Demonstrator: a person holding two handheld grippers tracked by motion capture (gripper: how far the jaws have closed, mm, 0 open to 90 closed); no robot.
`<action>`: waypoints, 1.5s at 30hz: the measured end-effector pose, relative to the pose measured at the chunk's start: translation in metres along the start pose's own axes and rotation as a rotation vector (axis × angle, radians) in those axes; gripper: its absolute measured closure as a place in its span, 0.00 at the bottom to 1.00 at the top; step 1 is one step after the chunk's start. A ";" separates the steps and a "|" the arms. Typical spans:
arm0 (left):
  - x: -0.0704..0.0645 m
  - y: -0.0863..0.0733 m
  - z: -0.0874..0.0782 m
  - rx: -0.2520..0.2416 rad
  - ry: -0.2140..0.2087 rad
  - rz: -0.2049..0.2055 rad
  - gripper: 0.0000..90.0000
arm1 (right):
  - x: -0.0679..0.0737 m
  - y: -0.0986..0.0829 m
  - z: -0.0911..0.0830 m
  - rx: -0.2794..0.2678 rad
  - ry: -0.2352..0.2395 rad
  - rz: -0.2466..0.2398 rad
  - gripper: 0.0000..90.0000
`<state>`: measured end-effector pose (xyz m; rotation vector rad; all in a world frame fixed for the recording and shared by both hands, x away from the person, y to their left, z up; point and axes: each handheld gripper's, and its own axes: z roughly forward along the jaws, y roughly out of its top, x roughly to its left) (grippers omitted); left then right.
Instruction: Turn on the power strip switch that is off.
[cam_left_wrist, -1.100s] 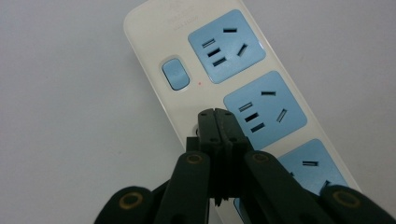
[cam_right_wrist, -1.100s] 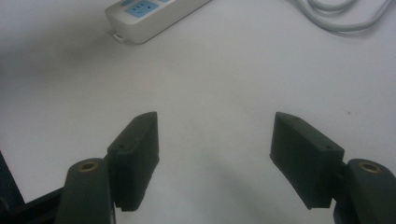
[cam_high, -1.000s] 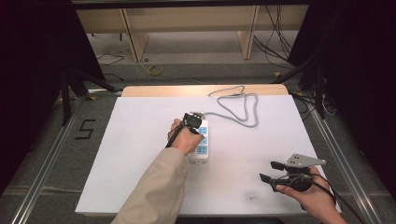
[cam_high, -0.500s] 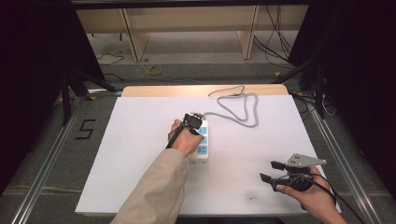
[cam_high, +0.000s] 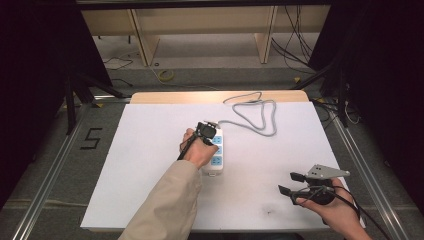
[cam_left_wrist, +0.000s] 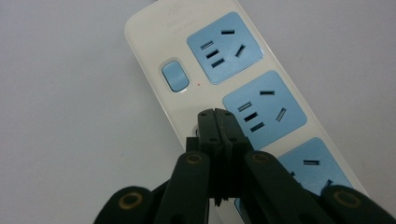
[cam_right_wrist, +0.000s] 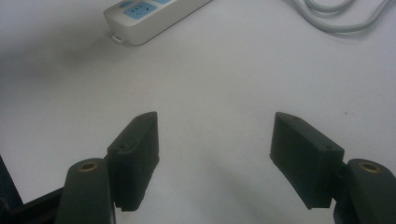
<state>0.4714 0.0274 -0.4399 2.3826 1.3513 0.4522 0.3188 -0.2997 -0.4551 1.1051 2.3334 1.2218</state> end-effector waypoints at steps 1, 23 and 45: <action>0.000 0.000 0.000 -0.003 -0.002 -0.001 1.00 | 0.000 0.000 0.000 0.001 0.000 0.000 0.37; 0.010 -0.009 -0.008 -0.078 -0.014 -0.029 0.93 | -0.001 0.000 0.000 0.001 0.000 0.003 0.37; 0.039 -0.037 -0.030 -0.274 -0.052 -0.108 0.63 | -0.001 0.000 0.001 0.001 -0.002 0.003 0.37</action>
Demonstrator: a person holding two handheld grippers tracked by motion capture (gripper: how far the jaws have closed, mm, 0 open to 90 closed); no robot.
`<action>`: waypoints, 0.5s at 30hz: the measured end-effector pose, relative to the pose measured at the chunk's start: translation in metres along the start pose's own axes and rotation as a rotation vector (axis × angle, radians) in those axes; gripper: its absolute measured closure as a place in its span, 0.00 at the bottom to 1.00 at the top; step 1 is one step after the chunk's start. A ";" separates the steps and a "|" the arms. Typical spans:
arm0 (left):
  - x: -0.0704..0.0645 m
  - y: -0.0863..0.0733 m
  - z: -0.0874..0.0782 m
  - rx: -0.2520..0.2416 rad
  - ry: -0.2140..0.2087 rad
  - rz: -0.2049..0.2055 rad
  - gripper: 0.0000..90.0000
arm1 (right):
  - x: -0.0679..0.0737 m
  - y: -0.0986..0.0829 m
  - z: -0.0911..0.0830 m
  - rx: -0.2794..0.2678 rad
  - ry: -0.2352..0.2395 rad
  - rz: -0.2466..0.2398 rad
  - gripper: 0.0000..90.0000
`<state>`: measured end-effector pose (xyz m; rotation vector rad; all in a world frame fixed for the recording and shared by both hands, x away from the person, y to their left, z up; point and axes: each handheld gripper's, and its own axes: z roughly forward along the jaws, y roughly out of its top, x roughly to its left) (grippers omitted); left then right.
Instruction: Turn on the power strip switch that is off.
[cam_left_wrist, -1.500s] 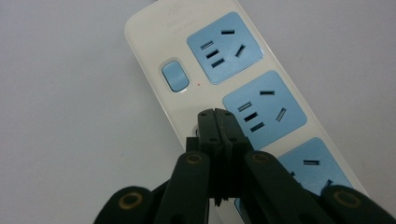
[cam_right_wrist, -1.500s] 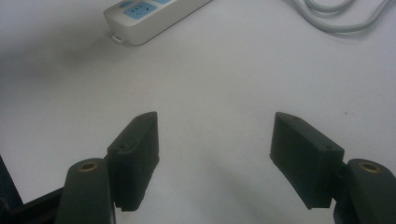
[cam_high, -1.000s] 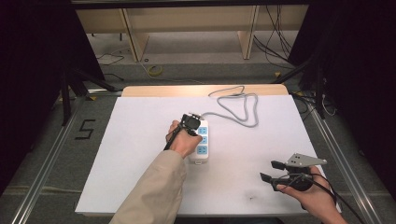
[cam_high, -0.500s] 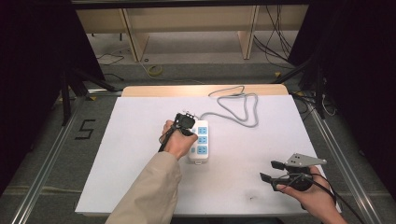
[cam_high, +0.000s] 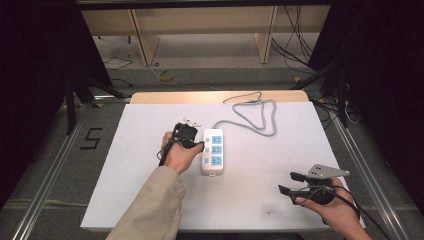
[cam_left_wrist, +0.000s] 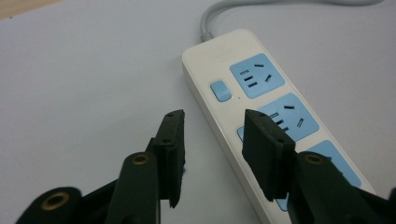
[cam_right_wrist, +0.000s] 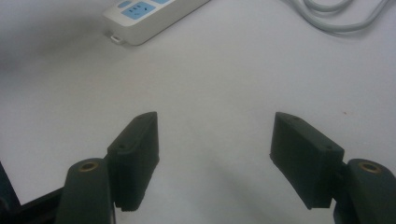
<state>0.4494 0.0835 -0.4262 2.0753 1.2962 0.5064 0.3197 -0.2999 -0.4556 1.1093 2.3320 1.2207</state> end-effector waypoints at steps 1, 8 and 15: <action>0.001 -0.001 -0.001 -0.006 -0.002 -0.001 0.61 | 0.000 0.000 0.000 -0.001 -0.001 0.001 0.37; 0.007 -0.010 -0.008 -0.025 -0.039 -0.003 0.50 | -0.001 0.000 -0.001 -0.002 -0.005 -0.002 0.37; 0.014 -0.019 -0.019 -0.047 -0.078 0.012 0.43 | -0.001 0.000 -0.001 -0.003 -0.005 -0.002 0.37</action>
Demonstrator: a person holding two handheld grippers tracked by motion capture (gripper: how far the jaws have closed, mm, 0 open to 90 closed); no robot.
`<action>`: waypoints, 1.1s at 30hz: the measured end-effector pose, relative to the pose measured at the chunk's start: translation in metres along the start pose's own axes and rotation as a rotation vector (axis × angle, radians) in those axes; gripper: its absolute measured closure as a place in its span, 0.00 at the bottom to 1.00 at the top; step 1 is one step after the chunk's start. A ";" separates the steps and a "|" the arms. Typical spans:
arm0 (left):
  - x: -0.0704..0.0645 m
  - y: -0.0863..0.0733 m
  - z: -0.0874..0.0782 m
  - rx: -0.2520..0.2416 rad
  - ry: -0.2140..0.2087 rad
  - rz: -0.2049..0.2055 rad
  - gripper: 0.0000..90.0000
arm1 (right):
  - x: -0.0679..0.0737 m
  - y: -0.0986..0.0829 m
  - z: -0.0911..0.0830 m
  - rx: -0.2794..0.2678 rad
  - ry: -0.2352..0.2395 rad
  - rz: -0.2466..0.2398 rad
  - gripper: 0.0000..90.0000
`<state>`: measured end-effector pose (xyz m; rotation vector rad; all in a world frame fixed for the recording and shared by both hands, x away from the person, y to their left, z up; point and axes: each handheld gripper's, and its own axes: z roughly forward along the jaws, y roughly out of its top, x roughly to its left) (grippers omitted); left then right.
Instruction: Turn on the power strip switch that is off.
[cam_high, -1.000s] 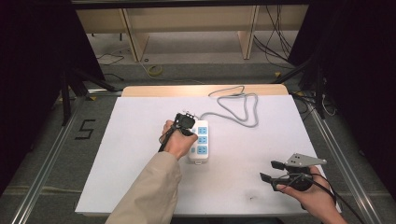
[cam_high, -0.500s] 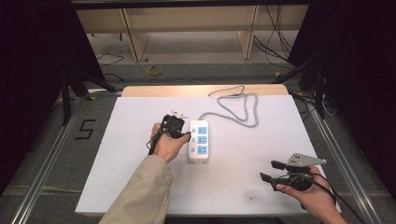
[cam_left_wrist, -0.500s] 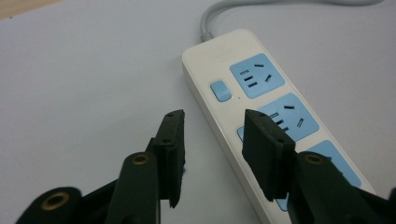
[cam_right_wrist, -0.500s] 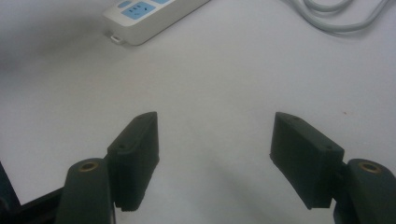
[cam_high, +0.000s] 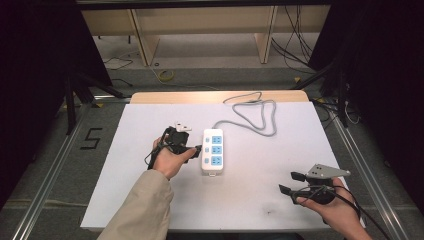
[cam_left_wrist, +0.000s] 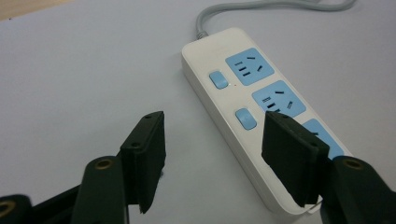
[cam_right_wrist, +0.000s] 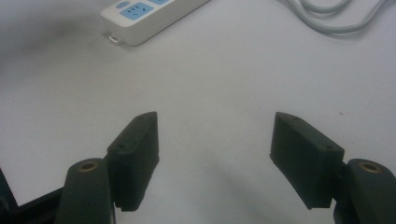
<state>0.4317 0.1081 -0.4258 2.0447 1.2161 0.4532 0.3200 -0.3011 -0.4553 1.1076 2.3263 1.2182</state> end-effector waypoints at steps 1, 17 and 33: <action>0.000 -0.001 -0.001 -0.004 -0.006 -0.002 0.42 | 0.000 0.000 0.000 0.001 -0.001 0.001 0.37; -0.003 -0.025 -0.021 -0.061 -0.037 0.068 0.27 | 0.000 0.001 0.000 -0.004 0.000 -0.007 0.36; 0.003 -0.063 -0.044 -0.099 -0.056 0.106 0.20 | -0.003 0.002 0.000 -0.009 -0.001 -0.011 0.35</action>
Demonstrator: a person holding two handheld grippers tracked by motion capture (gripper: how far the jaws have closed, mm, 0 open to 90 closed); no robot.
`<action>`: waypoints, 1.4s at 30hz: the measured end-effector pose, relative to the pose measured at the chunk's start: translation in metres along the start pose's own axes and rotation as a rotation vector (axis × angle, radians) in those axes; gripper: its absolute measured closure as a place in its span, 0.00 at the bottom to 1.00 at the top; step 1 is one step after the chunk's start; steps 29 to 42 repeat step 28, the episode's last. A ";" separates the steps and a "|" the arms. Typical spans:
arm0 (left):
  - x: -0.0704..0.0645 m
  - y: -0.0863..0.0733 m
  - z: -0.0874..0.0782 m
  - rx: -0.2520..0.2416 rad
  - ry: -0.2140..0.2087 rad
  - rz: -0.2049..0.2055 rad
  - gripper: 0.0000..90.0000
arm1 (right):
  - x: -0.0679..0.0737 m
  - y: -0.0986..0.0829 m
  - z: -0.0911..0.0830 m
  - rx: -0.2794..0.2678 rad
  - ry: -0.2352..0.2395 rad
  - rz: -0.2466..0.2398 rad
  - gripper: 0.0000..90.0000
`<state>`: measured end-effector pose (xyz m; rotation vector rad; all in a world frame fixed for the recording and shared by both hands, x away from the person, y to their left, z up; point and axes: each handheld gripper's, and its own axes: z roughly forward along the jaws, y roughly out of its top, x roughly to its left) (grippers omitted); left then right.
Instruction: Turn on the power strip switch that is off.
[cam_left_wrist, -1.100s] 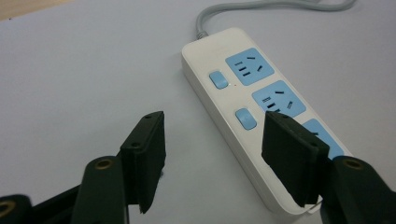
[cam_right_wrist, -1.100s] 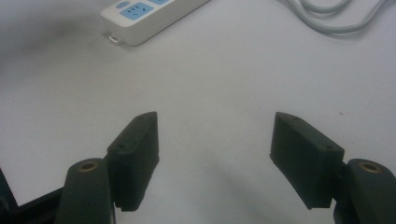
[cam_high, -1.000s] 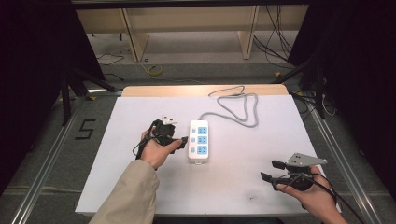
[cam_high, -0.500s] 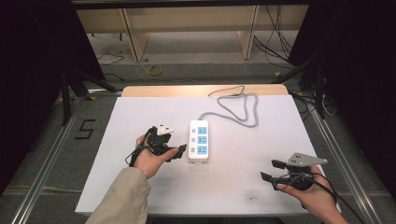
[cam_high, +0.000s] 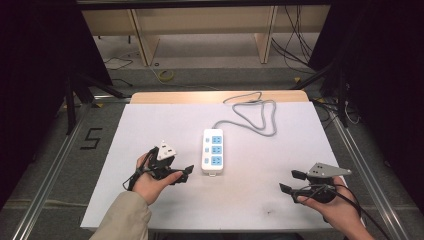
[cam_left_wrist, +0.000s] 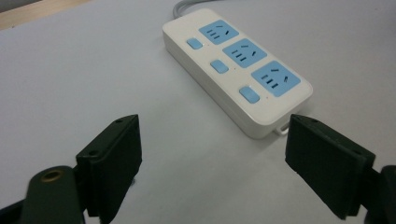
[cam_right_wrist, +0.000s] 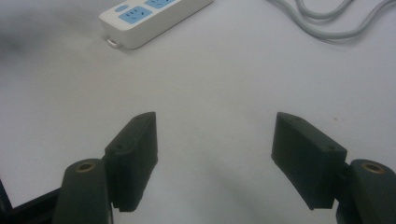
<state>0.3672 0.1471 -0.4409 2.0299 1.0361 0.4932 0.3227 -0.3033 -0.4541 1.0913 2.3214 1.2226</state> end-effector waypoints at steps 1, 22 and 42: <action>0.001 -0.003 -0.002 0.003 -0.001 -0.001 0.20 | 0.000 0.000 0.000 -0.001 0.000 0.000 0.35; 0.005 -0.041 -0.029 0.045 0.054 -0.005 0.18 | -0.001 0.003 0.004 -0.004 0.007 -0.005 0.34; -0.010 -0.036 -0.025 0.059 0.041 0.032 0.18 | -0.002 0.004 0.006 -0.007 0.008 -0.005 0.34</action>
